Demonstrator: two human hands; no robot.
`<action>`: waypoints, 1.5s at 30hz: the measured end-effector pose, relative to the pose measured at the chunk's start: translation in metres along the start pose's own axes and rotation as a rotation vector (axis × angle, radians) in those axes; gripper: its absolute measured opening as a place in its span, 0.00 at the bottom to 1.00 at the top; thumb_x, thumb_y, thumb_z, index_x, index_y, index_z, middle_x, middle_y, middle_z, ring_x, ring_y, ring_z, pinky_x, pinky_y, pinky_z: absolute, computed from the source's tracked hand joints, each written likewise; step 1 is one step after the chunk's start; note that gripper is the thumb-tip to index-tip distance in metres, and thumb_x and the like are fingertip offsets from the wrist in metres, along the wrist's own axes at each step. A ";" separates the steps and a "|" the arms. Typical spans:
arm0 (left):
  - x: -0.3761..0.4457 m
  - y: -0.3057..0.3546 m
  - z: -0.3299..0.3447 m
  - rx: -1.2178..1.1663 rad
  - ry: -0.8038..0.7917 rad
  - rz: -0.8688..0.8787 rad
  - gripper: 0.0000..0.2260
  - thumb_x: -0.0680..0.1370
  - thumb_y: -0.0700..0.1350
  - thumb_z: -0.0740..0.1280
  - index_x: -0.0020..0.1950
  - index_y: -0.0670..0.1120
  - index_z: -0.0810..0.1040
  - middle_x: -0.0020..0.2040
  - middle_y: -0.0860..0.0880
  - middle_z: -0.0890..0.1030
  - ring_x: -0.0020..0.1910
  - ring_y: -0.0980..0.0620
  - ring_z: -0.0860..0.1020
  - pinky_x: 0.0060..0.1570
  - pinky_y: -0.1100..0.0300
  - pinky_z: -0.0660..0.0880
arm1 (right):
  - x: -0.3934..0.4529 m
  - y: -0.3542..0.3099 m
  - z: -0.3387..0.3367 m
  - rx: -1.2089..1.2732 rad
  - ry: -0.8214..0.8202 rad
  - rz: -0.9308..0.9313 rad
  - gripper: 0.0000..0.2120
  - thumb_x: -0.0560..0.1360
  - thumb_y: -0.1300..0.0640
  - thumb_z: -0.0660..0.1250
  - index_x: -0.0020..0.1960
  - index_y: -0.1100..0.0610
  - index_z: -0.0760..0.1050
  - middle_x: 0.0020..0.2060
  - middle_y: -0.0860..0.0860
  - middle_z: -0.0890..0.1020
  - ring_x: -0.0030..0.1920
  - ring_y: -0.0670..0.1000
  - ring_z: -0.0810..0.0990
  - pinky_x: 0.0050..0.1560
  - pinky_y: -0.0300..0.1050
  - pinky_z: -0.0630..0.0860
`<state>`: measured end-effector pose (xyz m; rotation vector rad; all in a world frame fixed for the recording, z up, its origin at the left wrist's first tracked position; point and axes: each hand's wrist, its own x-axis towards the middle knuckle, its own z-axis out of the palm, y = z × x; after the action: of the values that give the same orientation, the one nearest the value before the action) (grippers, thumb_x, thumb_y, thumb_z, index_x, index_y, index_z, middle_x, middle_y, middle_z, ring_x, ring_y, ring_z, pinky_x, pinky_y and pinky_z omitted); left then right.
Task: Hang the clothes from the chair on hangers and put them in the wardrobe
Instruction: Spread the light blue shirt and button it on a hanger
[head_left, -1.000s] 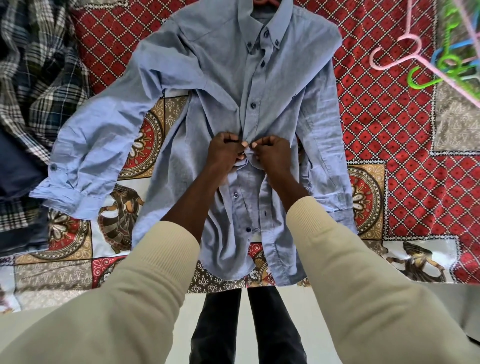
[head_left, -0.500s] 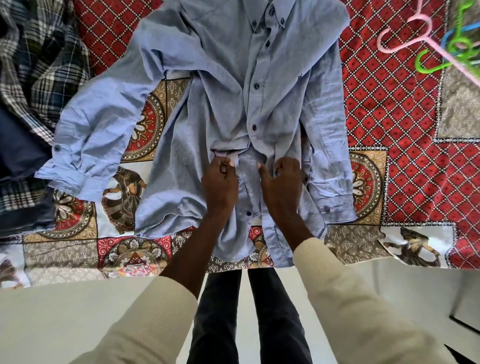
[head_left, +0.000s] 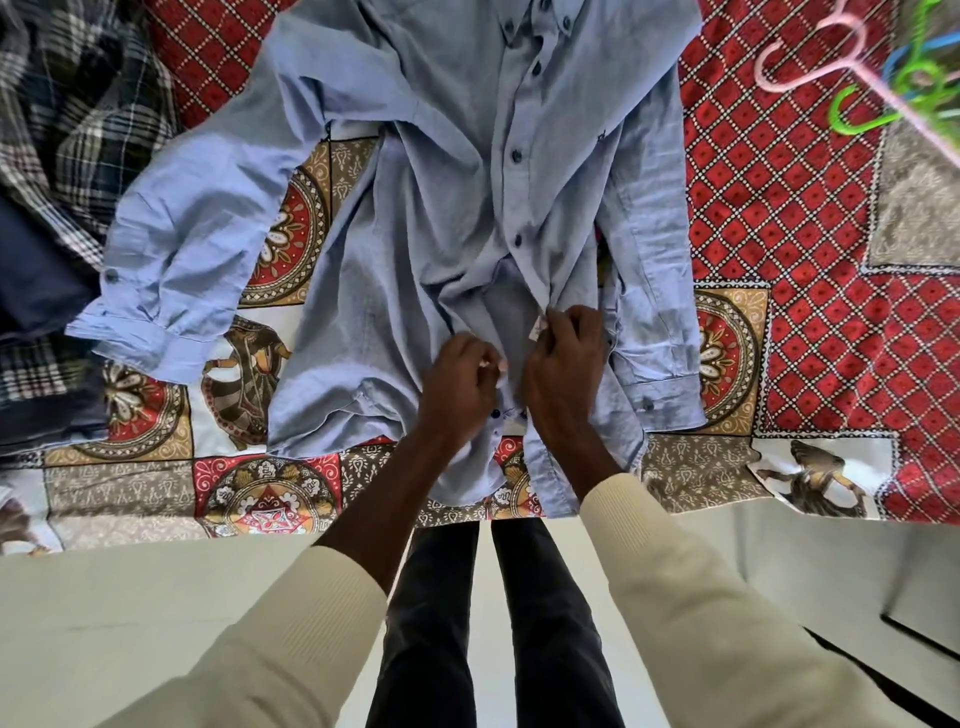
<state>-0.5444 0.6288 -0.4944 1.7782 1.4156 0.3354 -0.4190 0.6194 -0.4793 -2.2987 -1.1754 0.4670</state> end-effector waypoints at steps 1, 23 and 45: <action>-0.007 0.001 0.000 0.036 -0.105 0.073 0.04 0.76 0.37 0.64 0.45 0.42 0.78 0.47 0.45 0.76 0.45 0.48 0.76 0.45 0.58 0.72 | -0.003 0.002 -0.003 -0.009 -0.013 -0.036 0.14 0.73 0.61 0.59 0.53 0.62 0.81 0.49 0.59 0.79 0.49 0.61 0.76 0.52 0.55 0.72; 0.031 0.024 0.001 -0.138 -0.017 -0.346 0.07 0.77 0.43 0.69 0.52 0.44 0.85 0.46 0.45 0.85 0.44 0.47 0.83 0.45 0.56 0.79 | 0.010 0.031 -0.001 0.323 -0.376 0.210 0.06 0.73 0.65 0.68 0.49 0.60 0.81 0.43 0.54 0.83 0.45 0.53 0.79 0.42 0.33 0.70; 0.034 0.036 0.011 -0.537 0.055 -0.610 0.03 0.76 0.39 0.70 0.43 0.46 0.82 0.37 0.52 0.83 0.34 0.62 0.80 0.36 0.67 0.76 | 0.012 0.012 0.004 0.509 -0.401 0.587 0.08 0.75 0.61 0.65 0.40 0.51 0.79 0.39 0.52 0.84 0.40 0.51 0.82 0.48 0.58 0.81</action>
<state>-0.5018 0.6535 -0.4846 0.8661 1.6371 0.3887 -0.4066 0.6251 -0.4907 -2.0992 -0.4201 1.3215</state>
